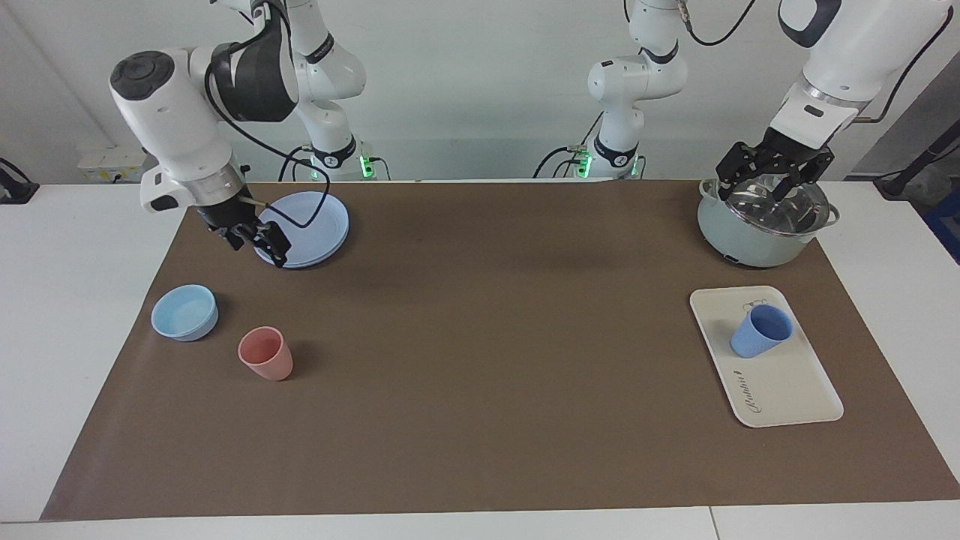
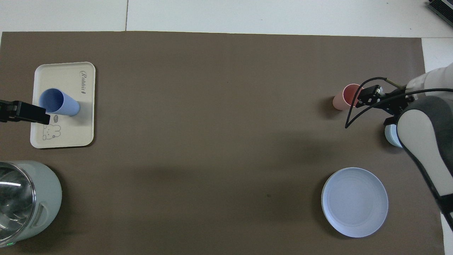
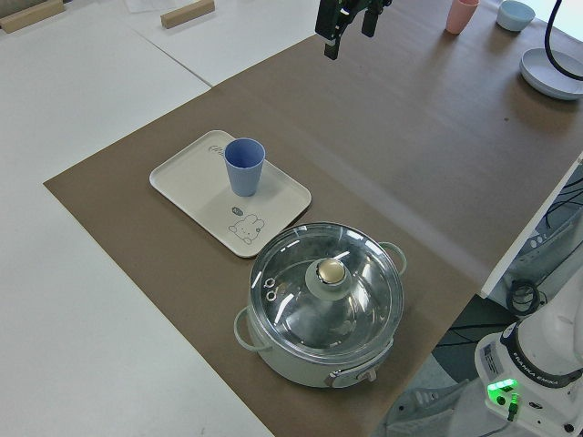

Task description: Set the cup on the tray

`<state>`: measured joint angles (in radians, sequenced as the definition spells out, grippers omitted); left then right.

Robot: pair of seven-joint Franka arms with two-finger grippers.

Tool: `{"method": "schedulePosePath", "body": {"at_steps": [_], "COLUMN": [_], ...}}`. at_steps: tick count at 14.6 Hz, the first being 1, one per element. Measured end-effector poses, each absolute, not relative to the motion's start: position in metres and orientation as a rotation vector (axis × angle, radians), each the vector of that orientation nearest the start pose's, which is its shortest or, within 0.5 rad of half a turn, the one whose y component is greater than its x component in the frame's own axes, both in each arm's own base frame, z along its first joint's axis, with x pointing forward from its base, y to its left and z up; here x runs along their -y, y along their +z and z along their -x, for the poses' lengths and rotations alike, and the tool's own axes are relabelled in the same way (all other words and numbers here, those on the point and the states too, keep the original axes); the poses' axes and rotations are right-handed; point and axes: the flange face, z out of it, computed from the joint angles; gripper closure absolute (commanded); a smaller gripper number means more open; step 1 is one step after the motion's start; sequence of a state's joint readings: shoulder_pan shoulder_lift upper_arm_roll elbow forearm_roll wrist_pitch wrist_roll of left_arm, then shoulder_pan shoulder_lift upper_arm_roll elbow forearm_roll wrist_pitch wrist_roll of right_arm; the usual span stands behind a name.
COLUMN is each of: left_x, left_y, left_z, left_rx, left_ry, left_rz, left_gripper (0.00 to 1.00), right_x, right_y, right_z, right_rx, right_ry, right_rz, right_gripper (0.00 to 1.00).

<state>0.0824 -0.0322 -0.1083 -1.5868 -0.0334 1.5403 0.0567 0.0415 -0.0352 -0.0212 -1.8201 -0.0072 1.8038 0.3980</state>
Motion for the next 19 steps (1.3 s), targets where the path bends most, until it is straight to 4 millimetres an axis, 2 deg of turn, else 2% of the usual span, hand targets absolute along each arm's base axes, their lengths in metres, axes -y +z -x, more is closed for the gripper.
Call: {"method": "schedulePosePath", "body": {"at_steps": [4,8,11,19], "left_x": [0.019,0.019,0.019,0.019], "left_y": [0.631,0.631,0.632,0.63], "left_z": [-0.54,-0.54,-0.54,-0.539], "left_rx": [-0.129,-0.129,-0.129,-0.13], "left_ry": [0.026,0.025,0.024,0.033], "left_rz": [3.169,3.169,3.168,3.168], "left_gripper": [0.0,0.0,0.0,0.0], "right_x": [-0.012,-0.013,-0.018,-0.024], "right_y": [0.608,0.641,0.649,0.648], "right_z": [-0.539,-0.537,-0.54,-0.538], "right_rx": [-0.4,-0.376,-0.333,-0.272], "right_ry": [-0.077,-0.056,-0.017,0.021], "right_rz": [3.134,3.141,3.15,3.16], "right_gripper": [0.0,0.0,0.0,0.0]}}
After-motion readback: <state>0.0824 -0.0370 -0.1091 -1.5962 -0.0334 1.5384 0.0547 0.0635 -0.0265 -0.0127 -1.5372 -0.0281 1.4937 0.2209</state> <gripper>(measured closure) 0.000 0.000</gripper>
